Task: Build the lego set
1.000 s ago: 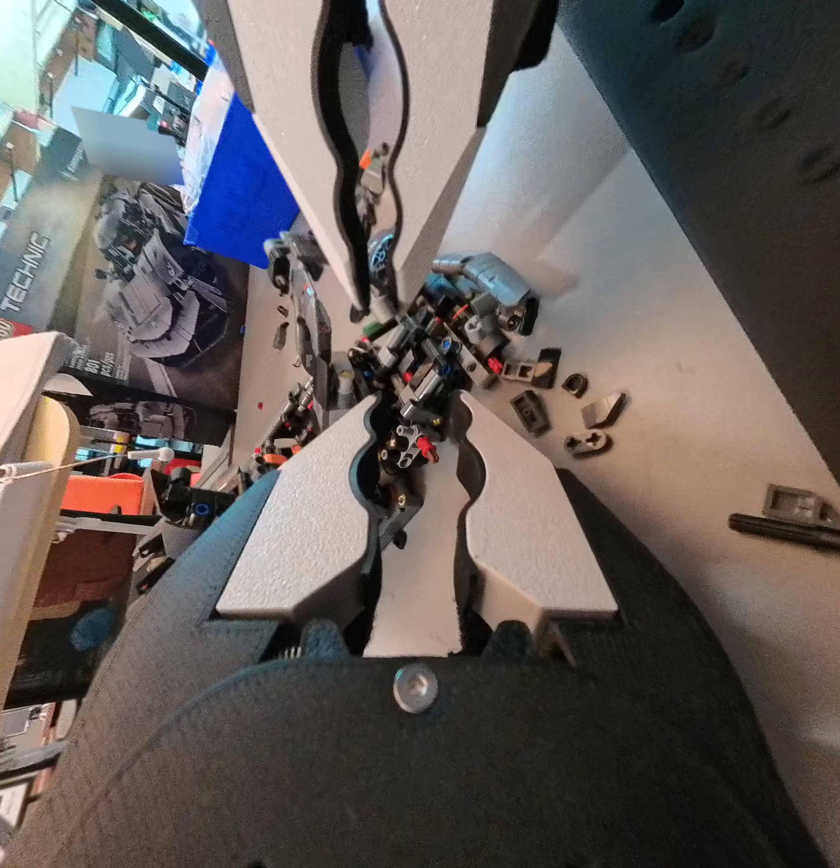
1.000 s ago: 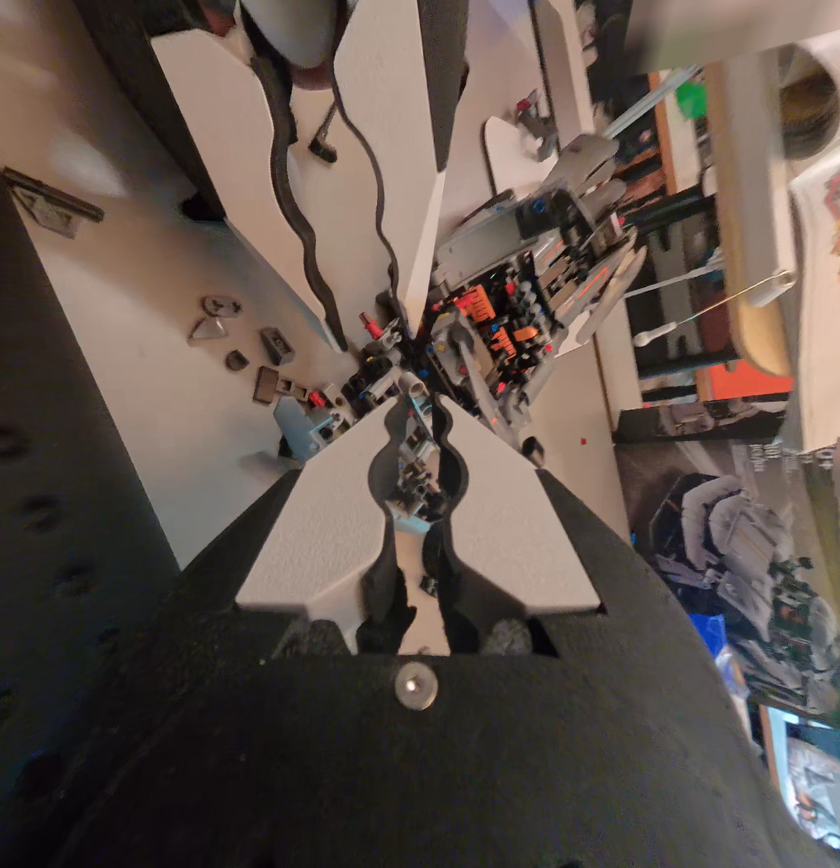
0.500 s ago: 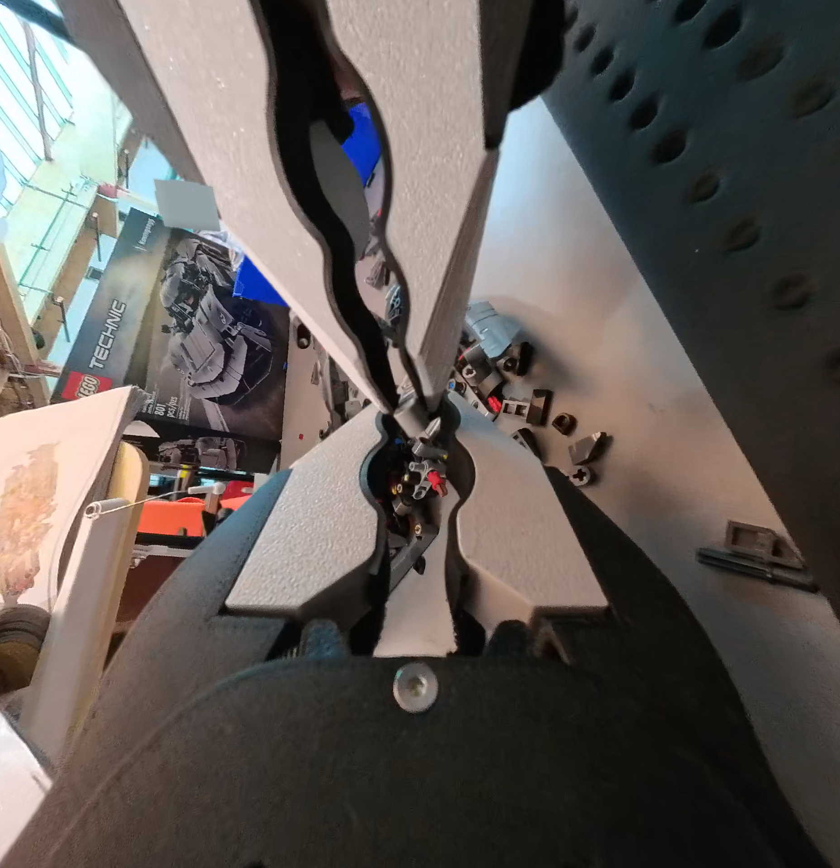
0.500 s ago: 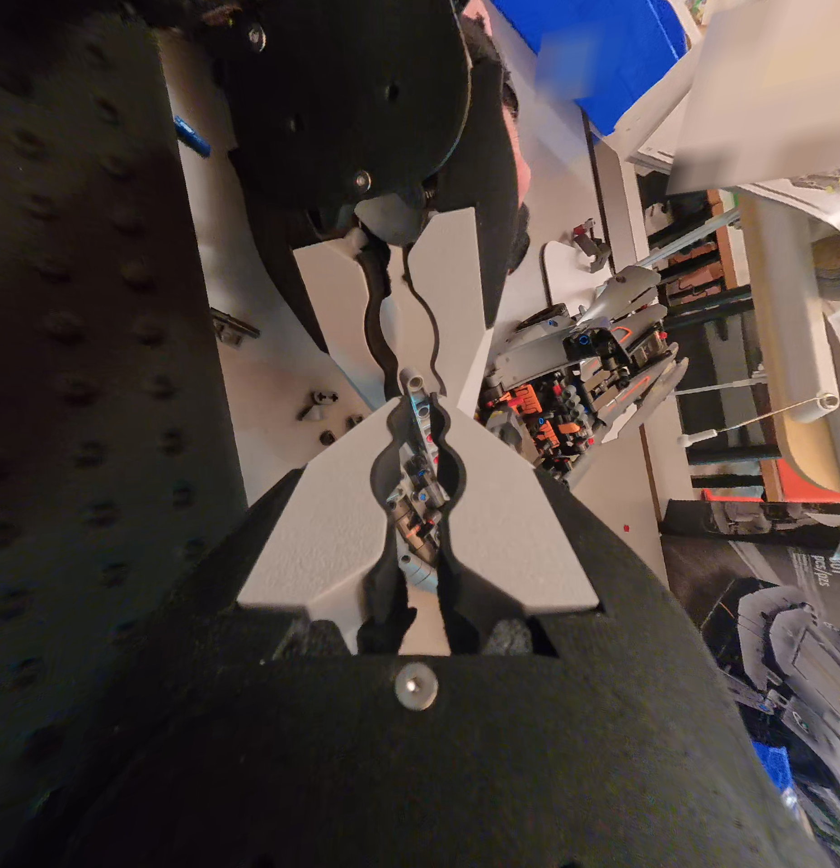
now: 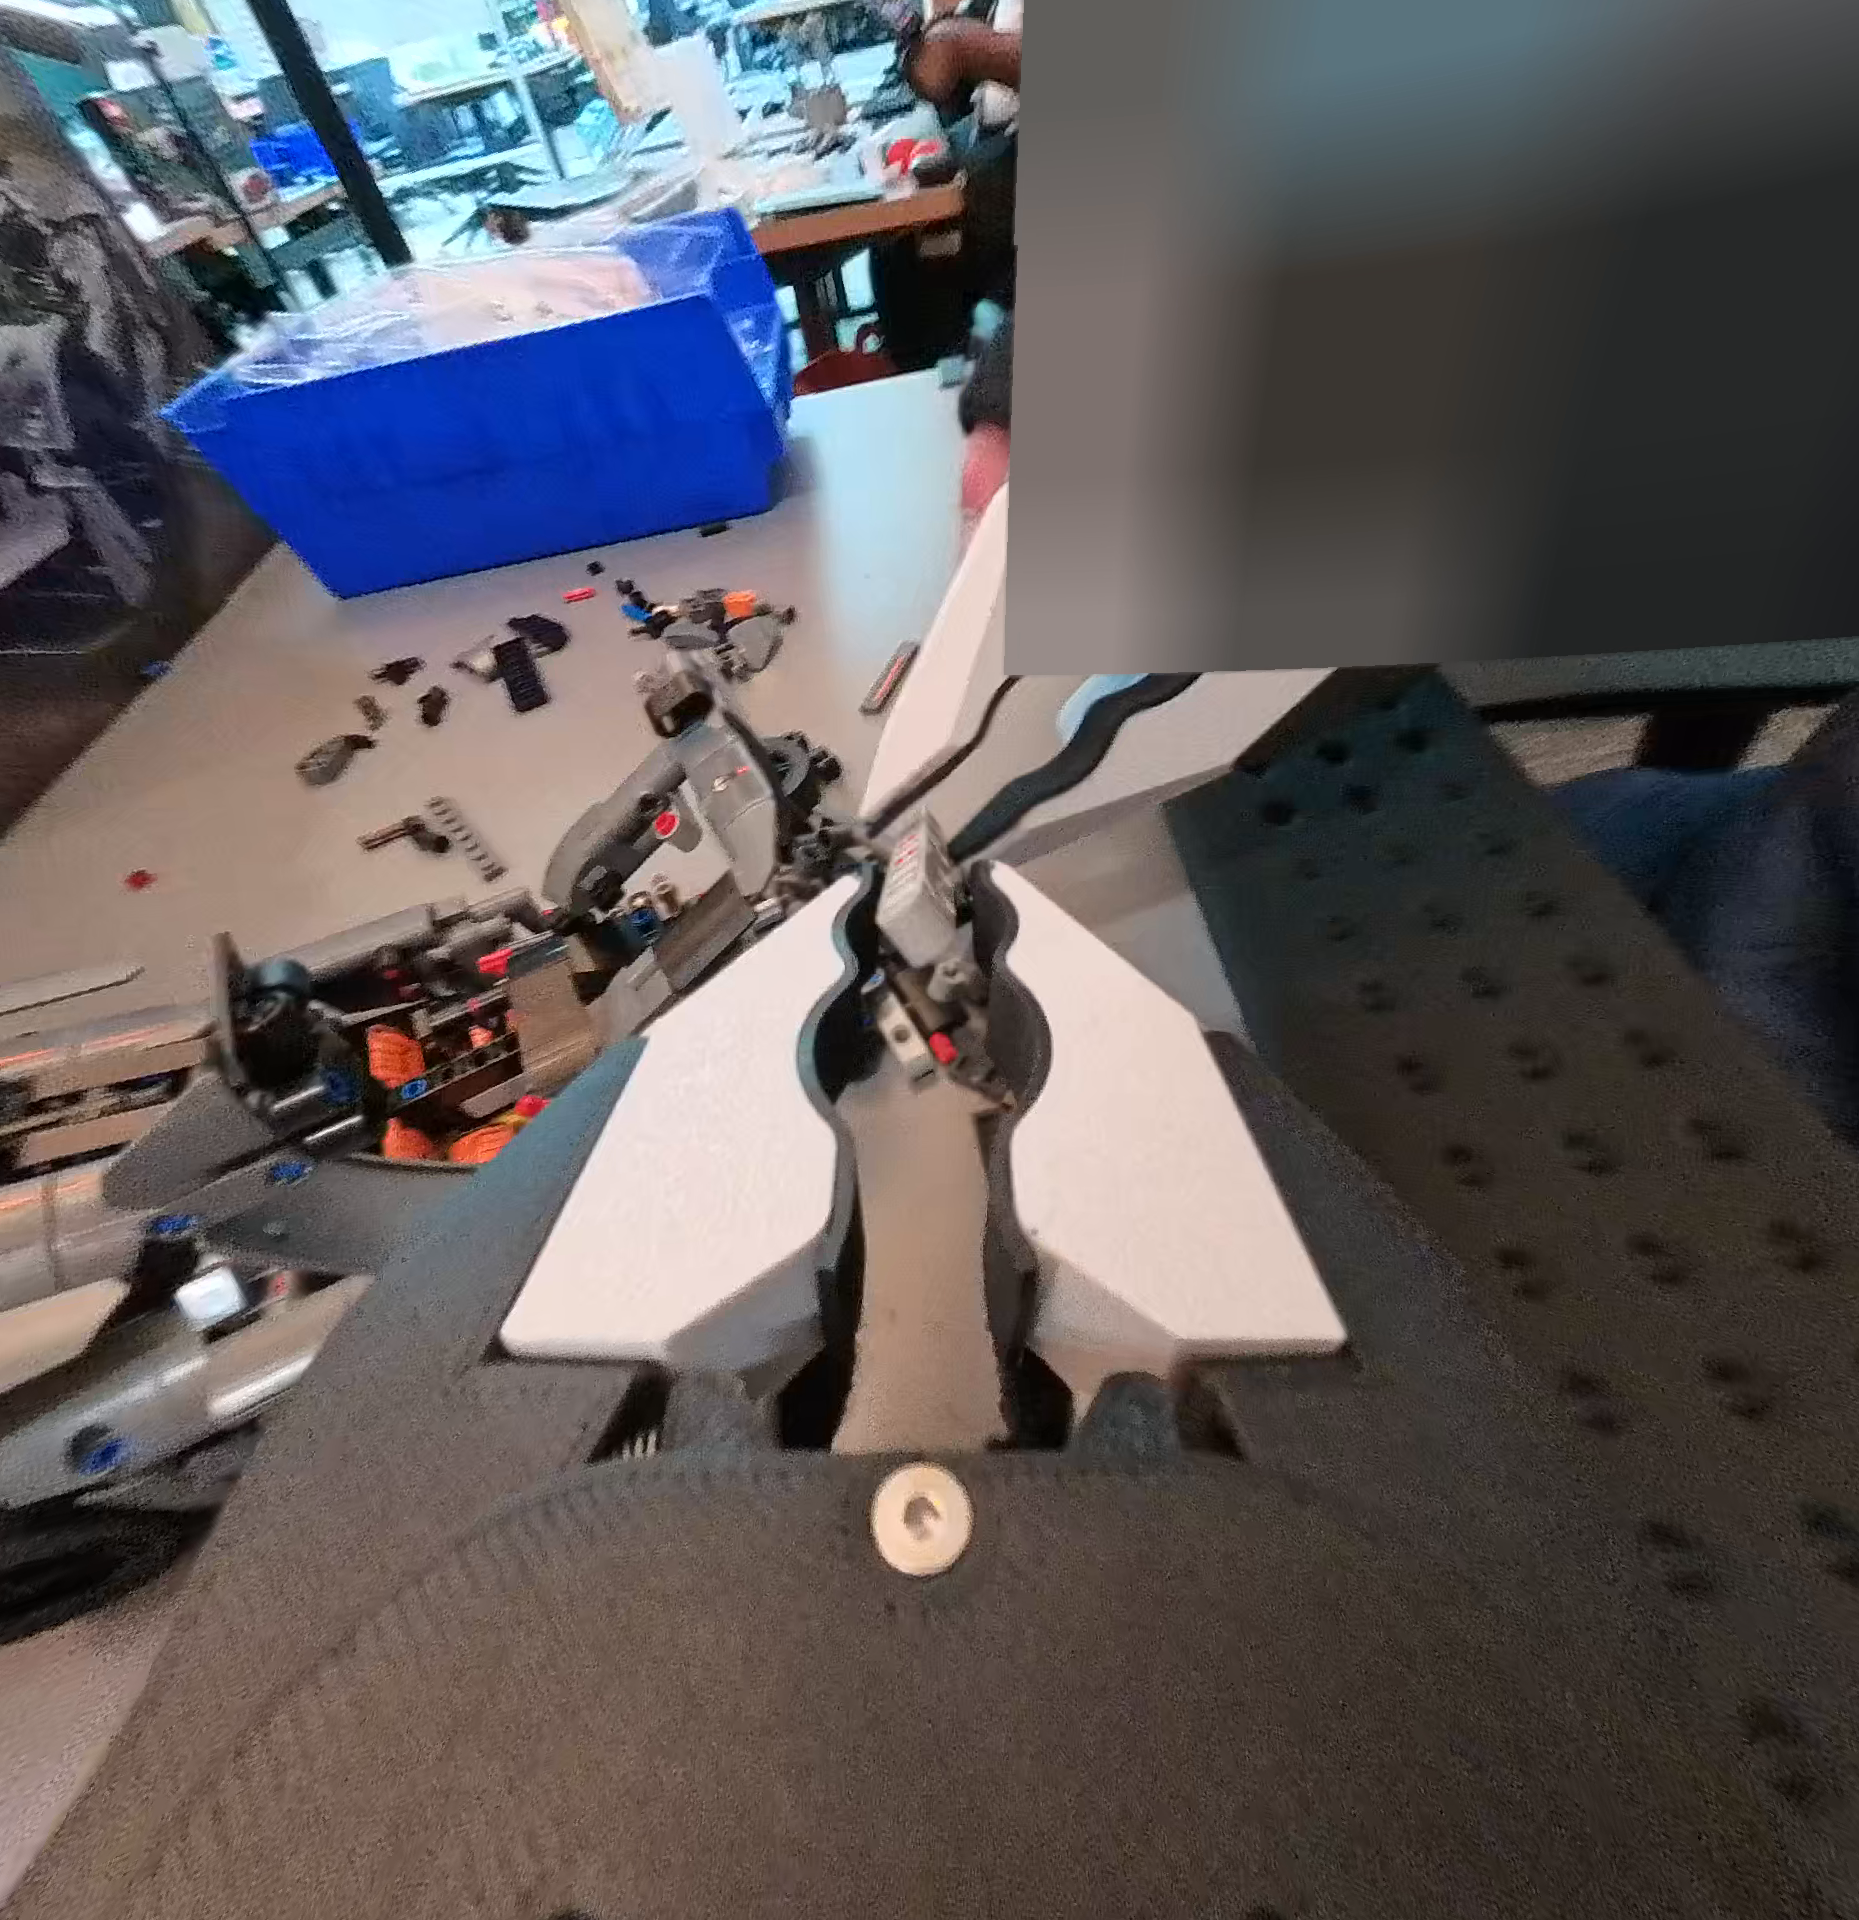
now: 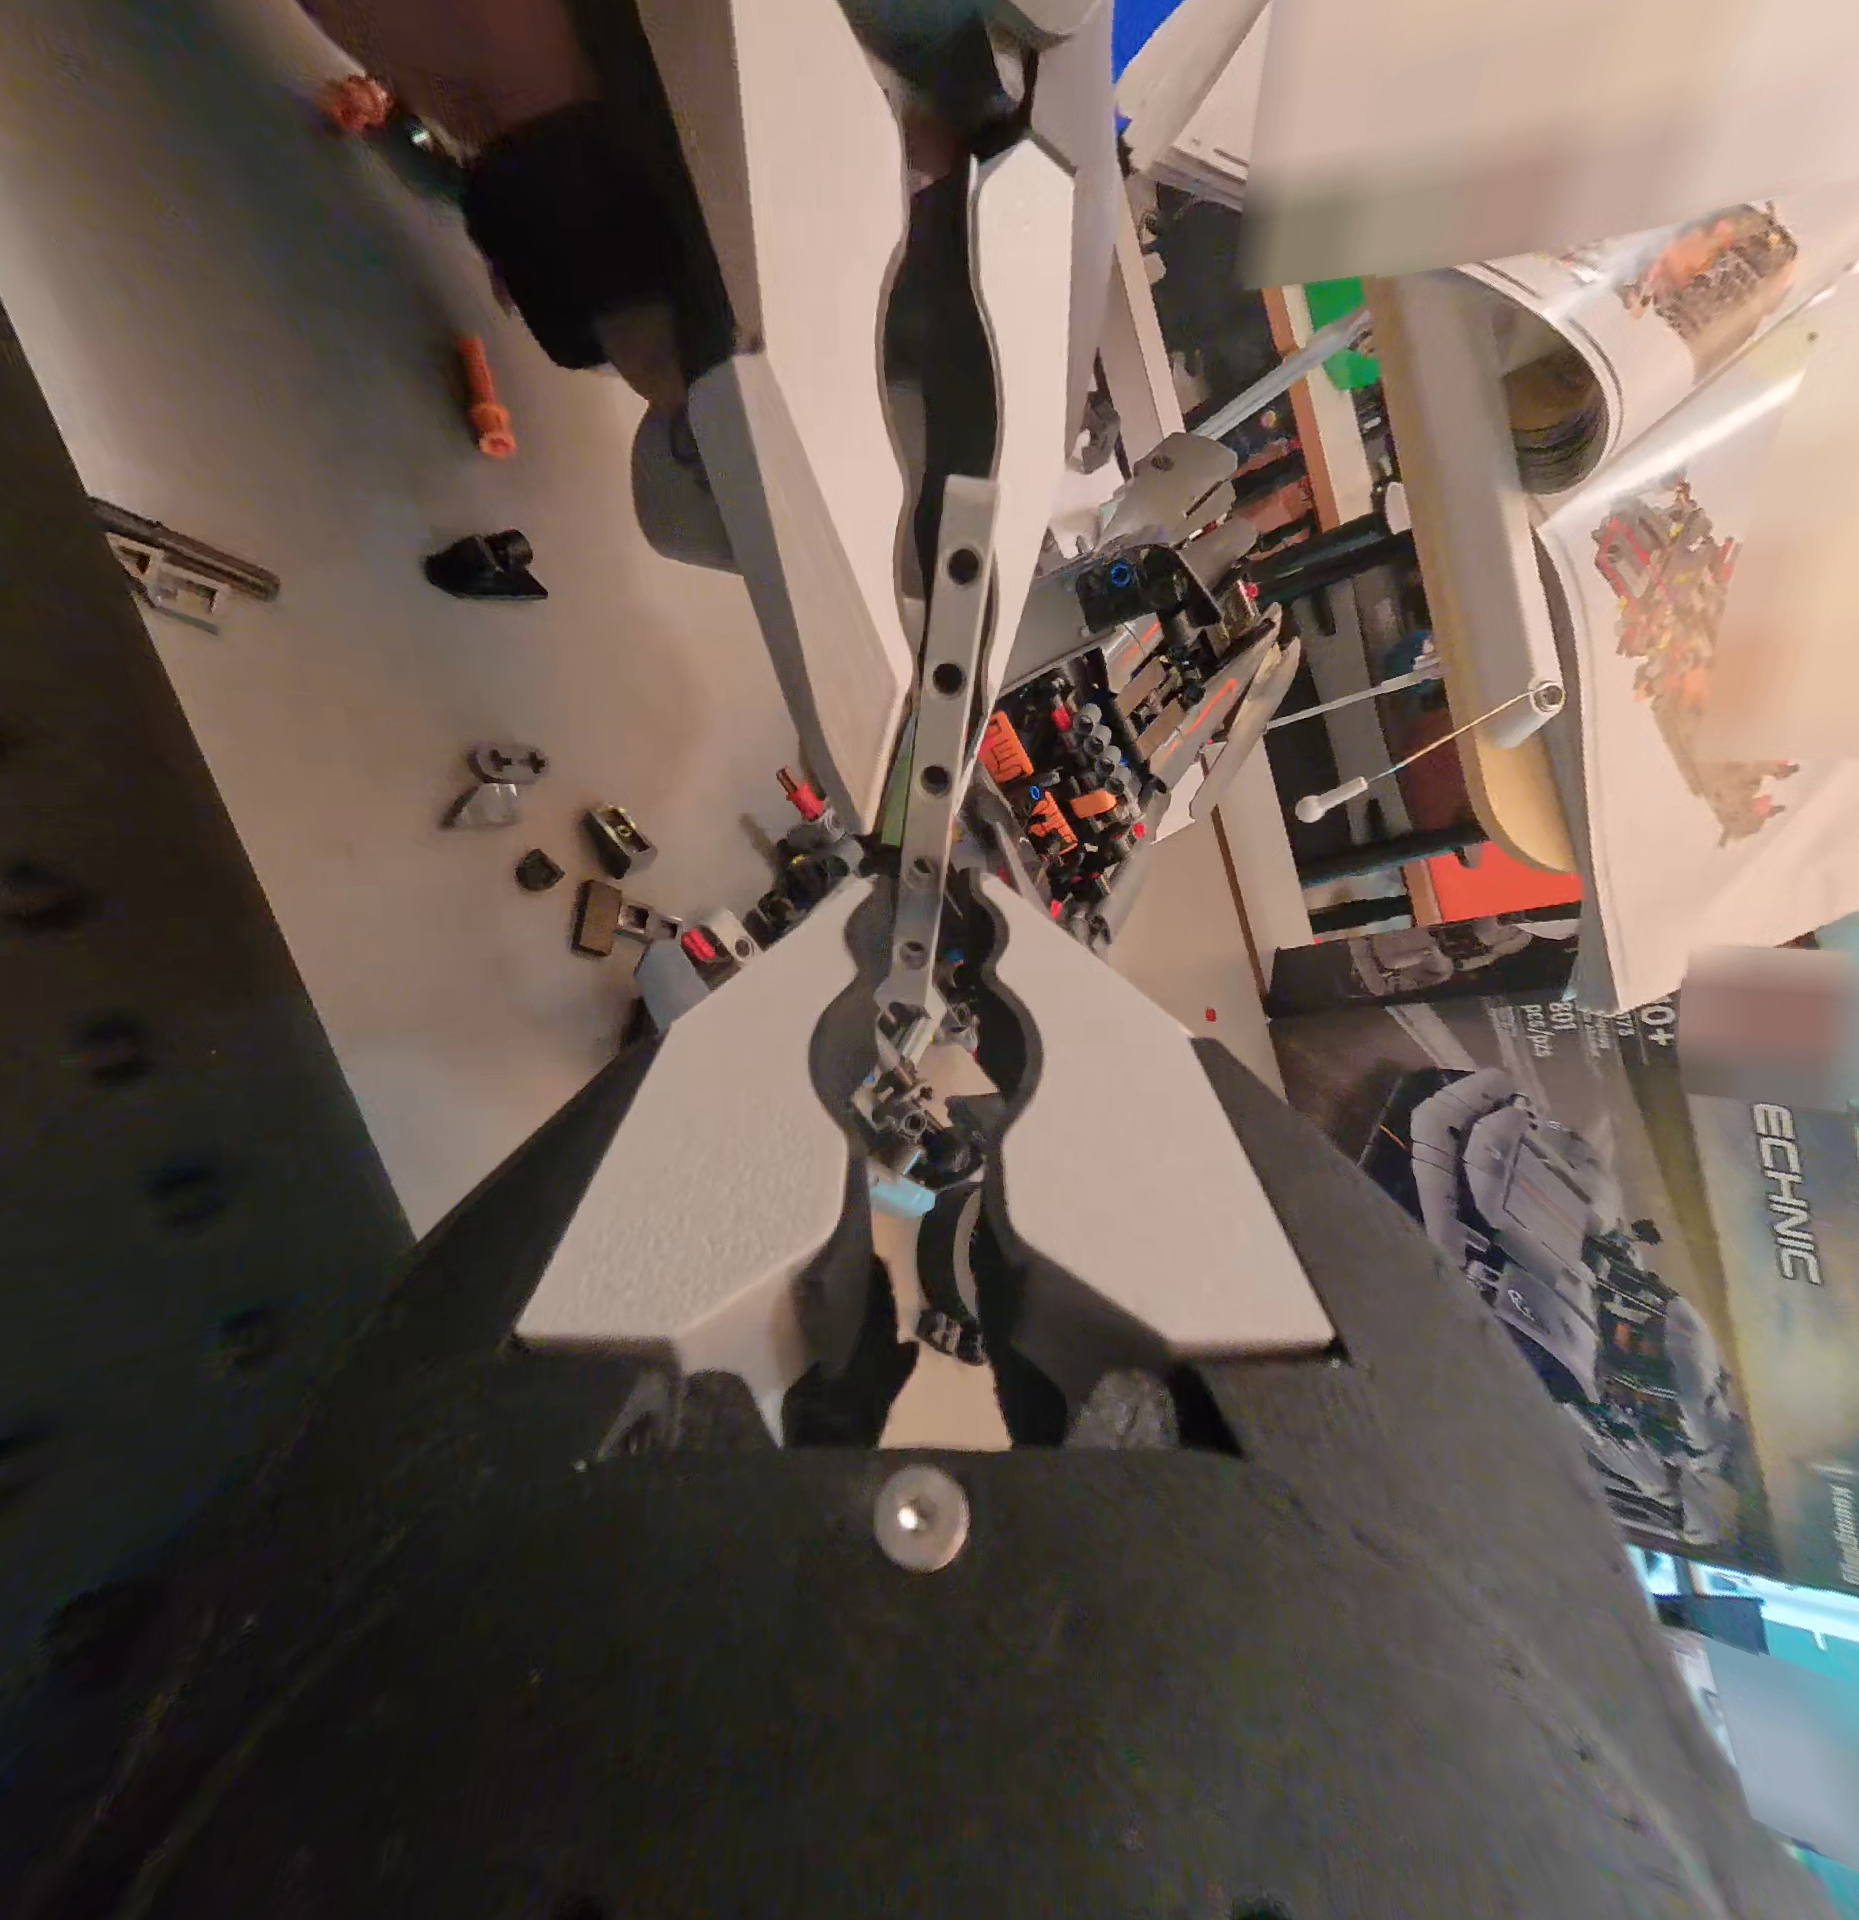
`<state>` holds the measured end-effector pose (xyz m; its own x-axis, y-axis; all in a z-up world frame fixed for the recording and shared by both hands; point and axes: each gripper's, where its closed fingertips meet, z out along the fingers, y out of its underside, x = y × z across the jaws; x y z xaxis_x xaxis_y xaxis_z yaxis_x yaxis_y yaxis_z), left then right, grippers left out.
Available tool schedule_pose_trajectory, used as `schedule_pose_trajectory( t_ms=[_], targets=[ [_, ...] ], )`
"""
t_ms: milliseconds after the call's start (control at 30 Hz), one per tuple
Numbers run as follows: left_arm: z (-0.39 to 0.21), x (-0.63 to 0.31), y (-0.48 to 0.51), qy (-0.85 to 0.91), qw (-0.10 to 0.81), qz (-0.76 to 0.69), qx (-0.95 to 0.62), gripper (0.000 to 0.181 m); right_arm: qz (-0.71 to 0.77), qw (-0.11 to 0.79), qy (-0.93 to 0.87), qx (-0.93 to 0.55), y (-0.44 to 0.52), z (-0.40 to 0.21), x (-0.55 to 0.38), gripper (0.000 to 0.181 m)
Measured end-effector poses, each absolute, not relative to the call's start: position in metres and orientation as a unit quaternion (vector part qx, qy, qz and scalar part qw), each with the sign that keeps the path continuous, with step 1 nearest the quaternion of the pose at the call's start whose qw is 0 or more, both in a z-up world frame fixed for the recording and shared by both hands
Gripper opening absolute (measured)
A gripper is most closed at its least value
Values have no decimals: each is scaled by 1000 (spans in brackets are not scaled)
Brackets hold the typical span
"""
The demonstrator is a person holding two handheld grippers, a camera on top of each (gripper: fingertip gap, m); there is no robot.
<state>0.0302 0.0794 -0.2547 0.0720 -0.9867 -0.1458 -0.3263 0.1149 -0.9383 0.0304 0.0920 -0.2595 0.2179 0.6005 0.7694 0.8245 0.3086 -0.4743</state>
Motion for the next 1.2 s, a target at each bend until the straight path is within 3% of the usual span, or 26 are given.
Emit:
schedule_pose_trajectory(
  t_ms=[267, 400, 567, 733, 867, 1200],
  targets=[
    [-250, 32, 70, 565, 426, -428, -562, 15, -76, 497, -618, -604, 90, -264, 34, 5],
    [-250, 26, 73, 586, 448, -397, -546, 31, -32, 443, -635, -632, 83, -276, 40, 5],
    [-252, 21, 70, 637, 481, -331, -503, 8, -18, 421, -643, -640, 83, -279, 42, 5],
    [-247, 21, 75, 615, 481, -342, -523, 6, -3, 443, -625, -643, 89, -271, 41, 9],
    [-242, 20, 82, 563, 448, -413, -557, 5, 17, 466, -619, -632, 82, -261, 33, 29],
    [-247, 22, 65, 655, 504, -311, -468, 5, 97, 432, -625, -643, 72, -265, 20, 13]
  ],
)
